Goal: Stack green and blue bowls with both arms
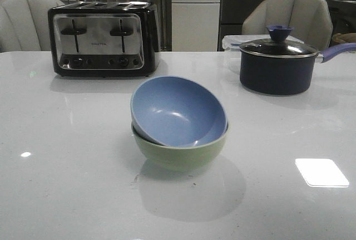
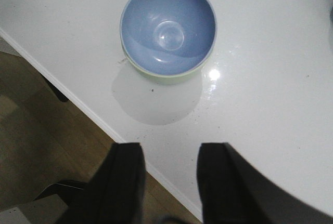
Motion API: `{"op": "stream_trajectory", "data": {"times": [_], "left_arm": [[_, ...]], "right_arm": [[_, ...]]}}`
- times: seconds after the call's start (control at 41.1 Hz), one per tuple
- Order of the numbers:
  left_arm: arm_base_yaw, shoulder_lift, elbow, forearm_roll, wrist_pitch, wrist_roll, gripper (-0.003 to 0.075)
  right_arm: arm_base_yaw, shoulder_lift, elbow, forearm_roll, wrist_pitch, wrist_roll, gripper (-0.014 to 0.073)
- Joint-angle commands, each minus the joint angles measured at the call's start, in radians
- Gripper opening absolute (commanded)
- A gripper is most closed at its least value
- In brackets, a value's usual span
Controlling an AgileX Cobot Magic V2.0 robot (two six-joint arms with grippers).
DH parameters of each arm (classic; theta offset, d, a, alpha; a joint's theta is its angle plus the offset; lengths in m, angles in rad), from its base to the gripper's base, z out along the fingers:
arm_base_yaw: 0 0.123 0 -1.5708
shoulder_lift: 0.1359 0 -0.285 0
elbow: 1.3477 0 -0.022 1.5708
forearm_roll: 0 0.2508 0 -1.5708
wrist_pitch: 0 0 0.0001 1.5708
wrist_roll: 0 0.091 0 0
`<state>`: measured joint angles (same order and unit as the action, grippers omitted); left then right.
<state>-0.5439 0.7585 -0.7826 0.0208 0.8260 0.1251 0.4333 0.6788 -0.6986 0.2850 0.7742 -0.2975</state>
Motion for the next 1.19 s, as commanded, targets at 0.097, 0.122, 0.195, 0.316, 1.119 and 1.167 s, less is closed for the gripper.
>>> {"op": "stream_trajectory", "data": {"times": [0.097,0.122,0.195,0.316,1.119,1.167], "left_arm": [[-0.005,-0.001,-0.025,0.001,-0.111,-0.012,0.0112],[-0.005,-0.001,-0.025,0.001,-0.116,-0.012,0.009],[-0.005,-0.001,-0.025,0.001,-0.118,-0.012,0.0095],[-0.005,-0.001,-0.025,0.0,-0.121,-0.011,0.0093],[0.219,-0.267,0.225,-0.038,-0.368,-0.011,0.0093],[0.257,-0.331,0.293,-0.041,-0.464,-0.011,0.0093]], "right_arm": [[0.0,-0.003,-0.025,0.02,-0.067,-0.004,0.0111],[0.0,-0.003,-0.025,0.02,-0.067,-0.004,0.0089],[0.0,-0.003,-0.025,0.02,-0.067,-0.004,0.0055],[0.0,-0.003,-0.025,0.02,-0.067,-0.004,0.0057],[0.0,-0.003,-0.025,0.02,-0.067,-0.004,0.0057],[0.0,-0.003,-0.025,0.02,-0.067,-0.004,0.0057]]}}
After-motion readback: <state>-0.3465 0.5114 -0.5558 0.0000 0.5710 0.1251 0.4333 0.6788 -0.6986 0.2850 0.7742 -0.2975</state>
